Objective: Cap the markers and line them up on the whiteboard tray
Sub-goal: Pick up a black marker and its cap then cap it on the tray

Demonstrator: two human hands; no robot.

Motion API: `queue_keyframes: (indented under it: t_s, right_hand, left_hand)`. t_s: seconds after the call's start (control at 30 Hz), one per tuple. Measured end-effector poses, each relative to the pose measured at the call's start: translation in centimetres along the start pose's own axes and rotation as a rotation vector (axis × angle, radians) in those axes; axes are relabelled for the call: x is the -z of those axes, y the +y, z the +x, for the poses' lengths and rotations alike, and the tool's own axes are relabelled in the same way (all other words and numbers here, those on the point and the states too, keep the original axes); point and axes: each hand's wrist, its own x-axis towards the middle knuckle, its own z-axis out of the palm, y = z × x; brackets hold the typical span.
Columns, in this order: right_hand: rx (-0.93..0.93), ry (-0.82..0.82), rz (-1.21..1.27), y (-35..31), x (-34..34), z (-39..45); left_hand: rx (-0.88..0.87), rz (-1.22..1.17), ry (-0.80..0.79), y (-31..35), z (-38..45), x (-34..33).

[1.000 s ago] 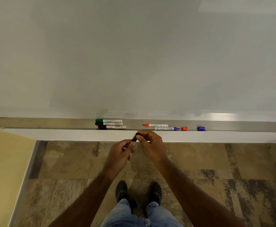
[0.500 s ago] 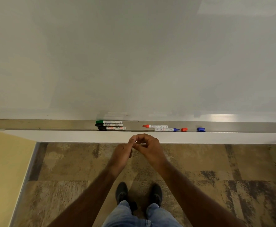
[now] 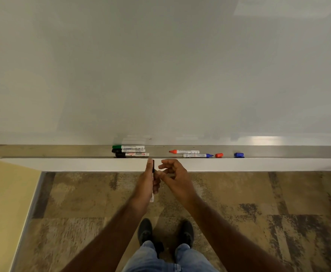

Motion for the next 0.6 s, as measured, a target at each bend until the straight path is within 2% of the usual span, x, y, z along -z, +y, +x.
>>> queue_keyframes:
  t_s: [0.13, 0.23, 0.37, 0.5, 0.6]
  right_hand:
    - [-0.159, -0.160, -0.043, 1.2, 0.6, -0.1]
    - [-0.199, -0.240, -0.034, 2.1, 1.5, -0.4]
    - [-0.259, -0.175, 0.047, 2.7, 2.9, -0.3]
    - [-0.303, -0.029, 0.151, 2.8, 4.7, 0.3]
    - [-0.315, 0.108, 0.307, 3.2, 6.0, 1.5]
  left_hand:
    - [-0.075, -0.293, 0.025, 0.0, 1.0, -0.7]
    - [-0.078, -0.341, 0.054, 0.3, 1.6, -1.0]
    - [-0.076, -0.197, 0.112, 0.5, 2.3, -1.1]
    - [-0.029, -0.067, 0.221, 0.9, 3.3, -0.8]
    - [-0.005, -0.117, 0.215, 1.3, 4.3, -1.0]
